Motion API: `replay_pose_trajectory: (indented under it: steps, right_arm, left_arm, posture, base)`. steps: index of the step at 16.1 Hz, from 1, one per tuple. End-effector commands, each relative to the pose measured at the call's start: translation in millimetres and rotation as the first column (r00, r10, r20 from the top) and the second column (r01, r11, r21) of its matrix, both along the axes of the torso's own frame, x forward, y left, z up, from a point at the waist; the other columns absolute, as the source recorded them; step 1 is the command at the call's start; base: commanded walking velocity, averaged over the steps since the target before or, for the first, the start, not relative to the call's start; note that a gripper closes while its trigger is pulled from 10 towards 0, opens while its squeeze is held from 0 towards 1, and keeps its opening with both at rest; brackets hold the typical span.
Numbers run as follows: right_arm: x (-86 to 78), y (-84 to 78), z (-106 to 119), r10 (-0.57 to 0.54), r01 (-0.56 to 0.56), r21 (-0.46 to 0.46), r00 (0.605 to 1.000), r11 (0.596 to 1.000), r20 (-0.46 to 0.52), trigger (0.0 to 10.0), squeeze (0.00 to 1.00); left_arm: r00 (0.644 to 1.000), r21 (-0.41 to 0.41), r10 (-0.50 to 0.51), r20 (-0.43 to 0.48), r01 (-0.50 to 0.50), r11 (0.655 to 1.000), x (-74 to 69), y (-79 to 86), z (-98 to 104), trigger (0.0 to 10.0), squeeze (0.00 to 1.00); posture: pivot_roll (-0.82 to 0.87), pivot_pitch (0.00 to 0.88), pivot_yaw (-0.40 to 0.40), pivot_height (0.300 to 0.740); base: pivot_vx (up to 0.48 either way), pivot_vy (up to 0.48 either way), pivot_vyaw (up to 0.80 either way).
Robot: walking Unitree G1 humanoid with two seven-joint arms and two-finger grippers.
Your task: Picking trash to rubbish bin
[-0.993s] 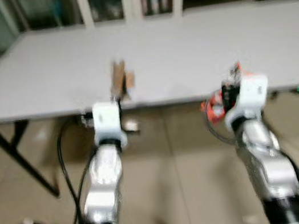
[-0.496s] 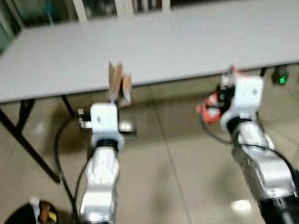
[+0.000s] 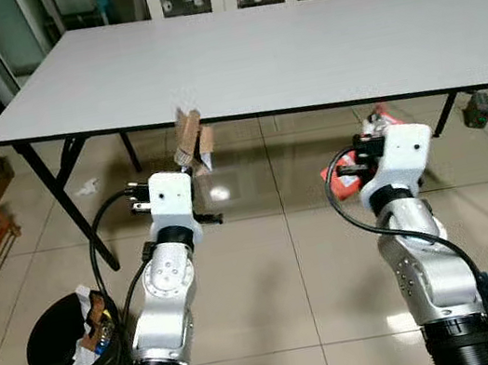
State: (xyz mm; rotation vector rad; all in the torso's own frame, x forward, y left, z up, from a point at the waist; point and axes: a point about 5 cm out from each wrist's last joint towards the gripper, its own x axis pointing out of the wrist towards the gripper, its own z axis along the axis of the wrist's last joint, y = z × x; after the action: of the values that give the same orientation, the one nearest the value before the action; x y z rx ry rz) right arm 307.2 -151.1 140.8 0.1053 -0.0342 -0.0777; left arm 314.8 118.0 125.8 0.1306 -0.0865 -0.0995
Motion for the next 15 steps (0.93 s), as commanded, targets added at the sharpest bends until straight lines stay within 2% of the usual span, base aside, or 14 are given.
replay_pose_trajectory:
  steps: [1,15]
  right_arm:
    - [2.6,2.4,2.2,0.007,-0.007,0.008,1.0,1.0,-0.002,10.0,0.0]
    - [4.2,4.5,1.5,0.009,-0.009,0.02,1.0,1.0,-0.01,10.0,0.0]
  left_arm:
    - [1.0,-0.002,0.002,-0.007,-0.002,1.0,1.9,1.5,1.5,10.0,0.0]
    - [1.0,0.006,-0.009,-0.009,0.009,1.0,2.6,-0.1,3.0,10.0,0.0]
  posture:
    - [-0.04,0.054,0.004,0.74]
    - [-0.04,0.048,0.013,0.74]
  base:
    - [0.0,0.48,0.0]
    - [0.0,0.48,0.0]
